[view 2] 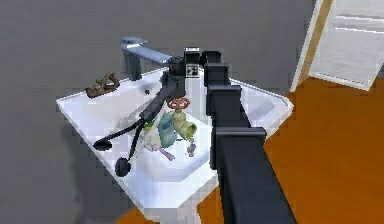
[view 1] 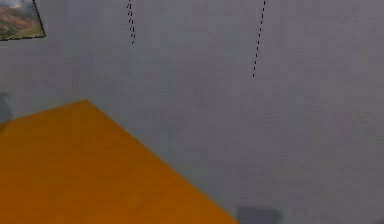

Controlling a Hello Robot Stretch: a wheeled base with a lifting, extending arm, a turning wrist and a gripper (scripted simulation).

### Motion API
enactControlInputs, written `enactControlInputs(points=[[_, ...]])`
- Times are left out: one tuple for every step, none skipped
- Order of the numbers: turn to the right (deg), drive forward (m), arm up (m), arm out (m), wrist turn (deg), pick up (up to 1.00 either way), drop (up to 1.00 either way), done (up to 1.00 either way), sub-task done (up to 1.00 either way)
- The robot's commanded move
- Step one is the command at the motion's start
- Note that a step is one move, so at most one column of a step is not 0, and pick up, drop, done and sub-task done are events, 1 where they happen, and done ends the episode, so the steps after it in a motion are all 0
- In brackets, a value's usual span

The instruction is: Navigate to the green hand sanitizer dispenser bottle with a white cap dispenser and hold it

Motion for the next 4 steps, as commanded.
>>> enactControlInputs(points=[[0.0, 0.00, 0.00, 0.00, 45.0, 0.00, 0.00, 0.00, 0.00], [0.0, 0.00, 0.00, 0.00, 45.0, 0.00, 0.00, 0.00, 0.00], [0.0, 0.00, 0.00, 0.00, 15.0, 0.00, 0.00, 0.00, 0.00], [0.0, 0.00, -0.22, 0.00, 0.0, 0.00, 0.00, 0.00, 0.00]])
